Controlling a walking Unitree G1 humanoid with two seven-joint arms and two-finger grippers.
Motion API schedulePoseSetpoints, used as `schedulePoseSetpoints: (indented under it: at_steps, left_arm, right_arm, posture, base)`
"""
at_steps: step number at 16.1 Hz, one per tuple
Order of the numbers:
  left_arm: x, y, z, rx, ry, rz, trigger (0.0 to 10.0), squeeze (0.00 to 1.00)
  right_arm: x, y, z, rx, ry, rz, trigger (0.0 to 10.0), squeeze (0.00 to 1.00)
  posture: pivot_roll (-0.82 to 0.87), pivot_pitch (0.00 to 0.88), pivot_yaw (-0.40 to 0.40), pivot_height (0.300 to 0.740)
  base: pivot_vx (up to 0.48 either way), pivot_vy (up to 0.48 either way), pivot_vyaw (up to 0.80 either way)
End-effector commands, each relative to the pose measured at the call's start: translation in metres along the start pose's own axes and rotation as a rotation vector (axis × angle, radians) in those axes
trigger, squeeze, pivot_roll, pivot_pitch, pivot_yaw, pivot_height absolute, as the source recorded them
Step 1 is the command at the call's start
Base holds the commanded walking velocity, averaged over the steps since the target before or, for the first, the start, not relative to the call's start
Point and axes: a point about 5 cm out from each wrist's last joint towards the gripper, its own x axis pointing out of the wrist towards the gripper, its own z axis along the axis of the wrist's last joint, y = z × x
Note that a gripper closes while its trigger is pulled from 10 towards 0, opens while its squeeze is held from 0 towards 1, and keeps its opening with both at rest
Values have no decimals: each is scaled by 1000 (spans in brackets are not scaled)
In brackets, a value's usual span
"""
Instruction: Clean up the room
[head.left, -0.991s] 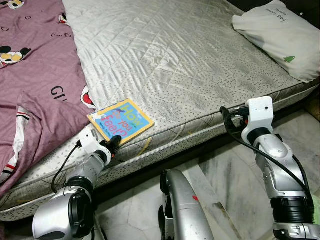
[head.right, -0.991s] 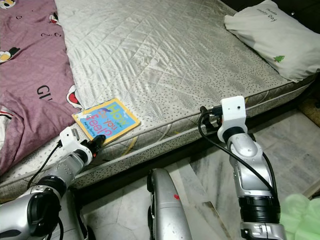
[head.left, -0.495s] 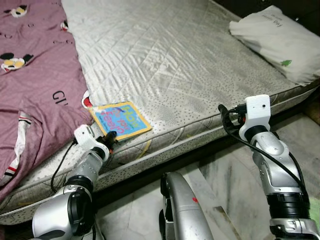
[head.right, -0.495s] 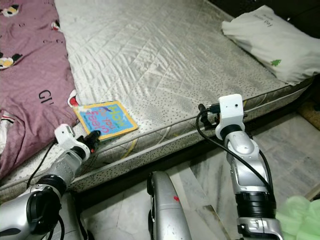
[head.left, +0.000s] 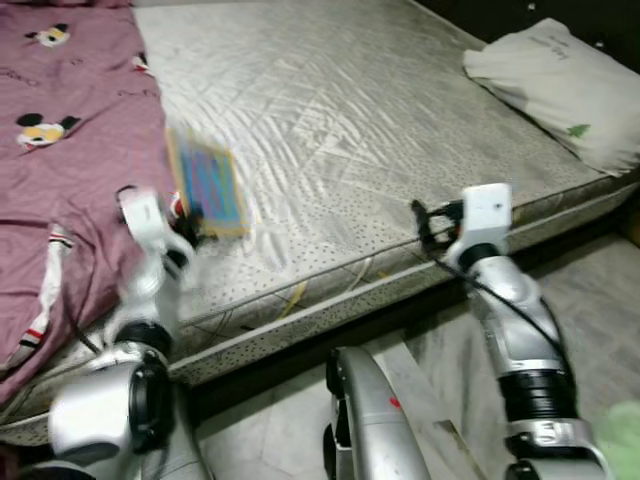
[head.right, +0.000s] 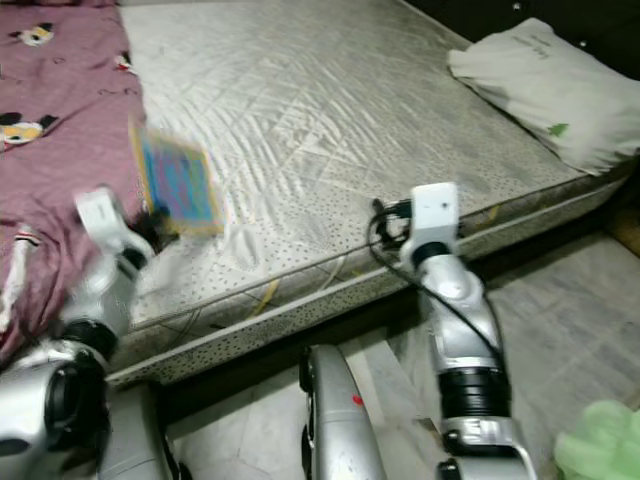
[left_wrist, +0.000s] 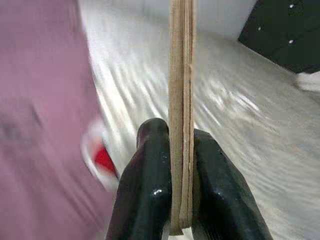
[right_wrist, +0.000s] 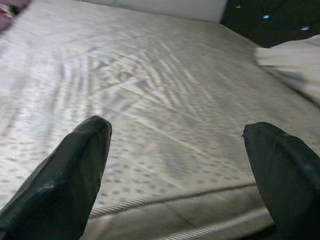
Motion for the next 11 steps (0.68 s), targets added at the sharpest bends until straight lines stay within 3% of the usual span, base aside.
schedulePoseSetpoints:
  at_steps: [1,2,4,8,9,10,11]
  left_arm:
    - [10,-9,29,112,-115,-44,0,0]
    - [9,-14,46,232,-208,-80,0,0]
    - [2,-14,54,324,-282,-92,0,0]
    - [-48,-14,34,387,-294,-45,0,0]
    - [-66,-14,27,404,-268,14,0,0]
    - [-74,-13,24,432,-254,46,0,0]
    - [-81,-13,22,457,-235,86,5686,0]
  right_arm:
    - [3,7,1,13,-6,12,10000,0]
    - [3,23,-3,57,-7,43,10000,0]
    - [3,40,-8,125,-7,70,10000,0]
    - [7,52,-8,267,-18,85,10000,0]
    - [7,56,-8,304,-20,86,10000,0]
    - [7,60,-8,320,-28,98,10000,0]
    - [7,64,-8,332,-32,115,10000,0]
  posture:
    - [-167,0,-44,542]
    - [-130,0,-24,542]
    - [-114,0,-9,542]
    - [-70,0,16,542]
    - [-52,0,22,542]
    - [-42,0,23,542]
    - [-32,0,24,542]
  base:
    - [0,0,0]
    - [0,0,0]
    - [0,0,0]
    - [0,0,0]
    - [0,0,0]
    - [0,0,0]
    - [0,0,0]
